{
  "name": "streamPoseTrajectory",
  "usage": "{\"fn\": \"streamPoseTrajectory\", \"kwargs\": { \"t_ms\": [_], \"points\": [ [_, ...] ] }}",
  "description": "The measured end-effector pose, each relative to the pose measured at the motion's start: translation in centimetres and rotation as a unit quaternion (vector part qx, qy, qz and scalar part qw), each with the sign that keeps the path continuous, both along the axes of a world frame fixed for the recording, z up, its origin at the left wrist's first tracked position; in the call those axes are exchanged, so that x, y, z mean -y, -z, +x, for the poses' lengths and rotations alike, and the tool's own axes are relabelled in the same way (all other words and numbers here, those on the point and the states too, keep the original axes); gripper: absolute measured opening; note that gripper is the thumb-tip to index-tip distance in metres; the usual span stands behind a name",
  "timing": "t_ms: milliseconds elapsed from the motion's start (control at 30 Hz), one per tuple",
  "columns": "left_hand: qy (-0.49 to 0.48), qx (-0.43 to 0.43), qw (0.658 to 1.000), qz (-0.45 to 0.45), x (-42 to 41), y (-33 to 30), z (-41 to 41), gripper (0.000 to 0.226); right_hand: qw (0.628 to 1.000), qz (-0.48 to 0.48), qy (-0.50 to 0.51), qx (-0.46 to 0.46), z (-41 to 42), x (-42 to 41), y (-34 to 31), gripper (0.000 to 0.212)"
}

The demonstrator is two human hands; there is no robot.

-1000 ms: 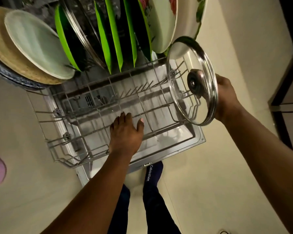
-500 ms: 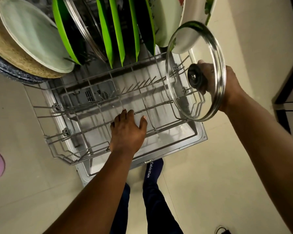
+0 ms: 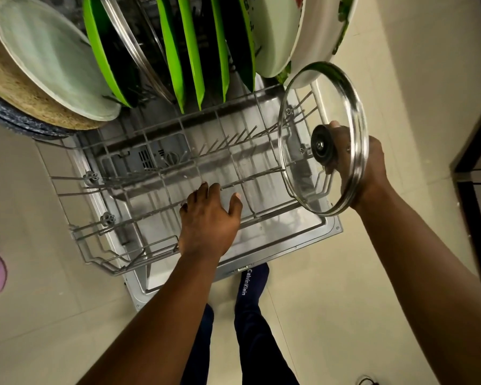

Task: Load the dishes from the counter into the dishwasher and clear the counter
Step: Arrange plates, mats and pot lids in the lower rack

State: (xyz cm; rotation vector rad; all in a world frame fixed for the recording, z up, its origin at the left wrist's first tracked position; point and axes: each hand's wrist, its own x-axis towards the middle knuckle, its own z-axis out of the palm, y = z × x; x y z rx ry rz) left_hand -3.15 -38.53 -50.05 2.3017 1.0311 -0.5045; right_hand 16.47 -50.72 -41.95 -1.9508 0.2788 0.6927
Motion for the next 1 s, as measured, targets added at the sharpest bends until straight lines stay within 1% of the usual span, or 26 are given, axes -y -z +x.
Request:
{"fn": "streamPoseTrajectory", "kwargs": {
  "t_ms": [33, 100, 133, 233, 300, 367, 400, 500, 600, 633, 700, 733, 767, 833, 900, 1000],
  "points": [
    [-0.001, 0.003, 1.0, 0.005, 0.0, 0.0, 0.0, 0.058, 1.0, 0.004, 0.004, 0.013, -0.3, -0.2, 0.1, 0.019],
    [-0.004, 0.009, 1.0, 0.01, 0.1, -0.1, 0.0, 0.057, 0.999, 0.013, 0.018, 0.023, -0.9, -0.6, 0.4, 0.023],
    [-0.005, 0.011, 1.0, 0.011, 0.1, 0.0, 0.0, 0.056, 1.0, 0.007, 0.007, 0.025, -1.0, -0.7, 0.7, 0.024],
    [-0.004, 0.007, 1.0, 0.009, 0.2, 0.1, 0.0, 0.058, 0.996, -0.016, -0.092, 0.017, -0.6, -1.3, 1.8, 0.024],
    [-0.005, 0.003, 1.0, 0.005, 0.1, 0.2, 0.0, 0.059, 0.991, -0.056, -0.119, 0.003, 0.2, -2.2, 2.7, 0.025],
    [-0.009, 0.003, 1.0, 0.003, 0.1, 0.3, -0.1, 0.06, 0.989, -0.091, -0.113, -0.017, 1.4, -2.7, 3.8, 0.026],
    [-0.009, 0.004, 1.0, 0.003, 0.2, 0.3, -0.1, 0.06, 0.989, -0.094, -0.112, -0.031, 2.0, -2.9, 4.2, 0.026],
    [-0.008, 0.01, 1.0, 0.004, 0.2, 0.3, -0.1, 0.059, 0.992, -0.065, -0.088, -0.056, 3.7, -2.6, 4.7, 0.019],
    [-0.004, 0.006, 1.0, 0.004, 0.2, 0.2, -0.1, 0.058, 0.991, -0.059, -0.115, -0.039, 3.4, -1.2, 4.4, 0.006],
    [-0.004, 0.007, 1.0, 0.003, 0.3, 0.2, -0.2, 0.058, 0.993, -0.045, -0.106, -0.034, 3.1, -0.7, 4.1, 0.013],
    [-0.003, 0.01, 1.0, 0.003, 0.2, 0.1, -0.1, 0.058, 0.999, -0.018, -0.045, -0.001, 2.1, 0.1, 3.2, 0.027],
    [-0.001, 0.01, 1.0, 0.001, 0.2, 0.2, -0.1, 0.057, 0.999, -0.019, -0.008, 0.028, 1.2, 0.6, 2.8, 0.029],
    [0.0, 0.01, 1.0, -0.006, 0.1, 0.1, 0.0, 0.057, 0.997, -0.034, 0.027, 0.062, 0.0, 1.1, 2.3, 0.028],
    [0.004, 0.007, 1.0, -0.028, -0.2, -0.1, 0.0, 0.058, 0.984, -0.092, 0.073, 0.132, -3.0, 2.6, 2.0, 0.027],
    [0.003, 0.011, 0.999, -0.048, -0.6, -0.5, -0.2, 0.058, 0.968, -0.153, 0.084, 0.178, -6.6, 4.1, 1.9, 0.021],
    [0.025, 0.04, 0.999, -0.02, -1.1, -3.2, -0.8, 0.052, 0.959, -0.18, 0.034, 0.215, -11.8, 5.0, -0.7, 0.015]
  ]
}}
